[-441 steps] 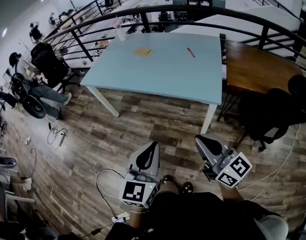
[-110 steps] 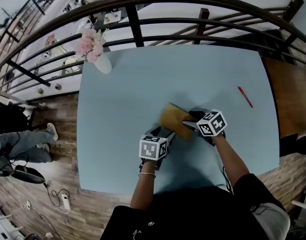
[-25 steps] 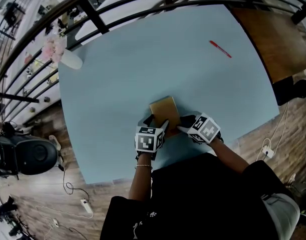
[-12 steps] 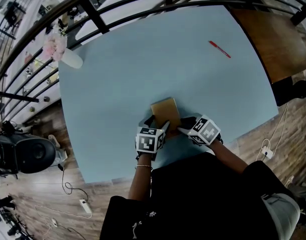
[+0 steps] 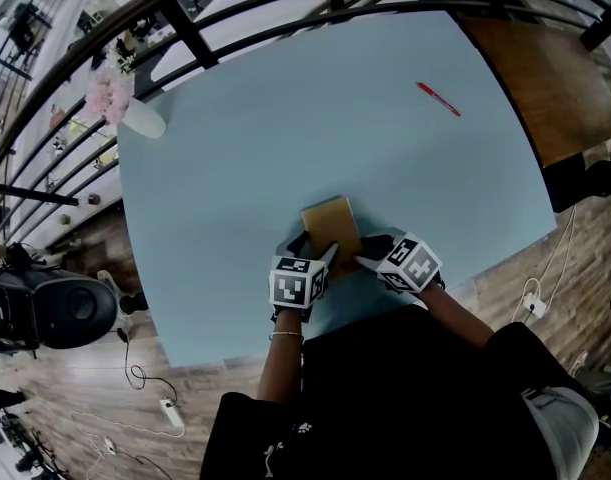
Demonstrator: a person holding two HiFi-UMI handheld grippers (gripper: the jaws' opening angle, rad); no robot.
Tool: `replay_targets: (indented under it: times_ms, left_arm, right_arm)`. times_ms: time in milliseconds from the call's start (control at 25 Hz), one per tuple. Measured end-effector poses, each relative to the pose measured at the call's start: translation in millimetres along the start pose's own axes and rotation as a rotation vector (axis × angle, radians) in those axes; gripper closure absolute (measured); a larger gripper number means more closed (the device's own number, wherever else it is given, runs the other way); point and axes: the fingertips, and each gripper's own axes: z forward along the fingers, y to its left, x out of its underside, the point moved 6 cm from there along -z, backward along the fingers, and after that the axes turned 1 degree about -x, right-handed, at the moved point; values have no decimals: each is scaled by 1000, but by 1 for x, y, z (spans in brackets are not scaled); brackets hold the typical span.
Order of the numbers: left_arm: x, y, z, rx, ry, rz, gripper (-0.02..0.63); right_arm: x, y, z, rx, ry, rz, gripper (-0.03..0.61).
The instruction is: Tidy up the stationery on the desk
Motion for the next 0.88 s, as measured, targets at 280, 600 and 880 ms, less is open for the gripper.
replay_targets:
  times_ms: [280, 600, 880]
  left_arm:
    - [-7, 13, -14, -32, -89, -51, 333]
    - [-43, 22, -54, -134, -356, -70, 576]
    - [-67, 6, -57, -98, -435, -47, 617]
  right_arm:
    - [-16, -12, -10, 45, -133, 29, 413]
    - [-49, -28, -55, 93, -546, 153, 569]
    - [-55, -44, -87, 108, -742, 244, 569]
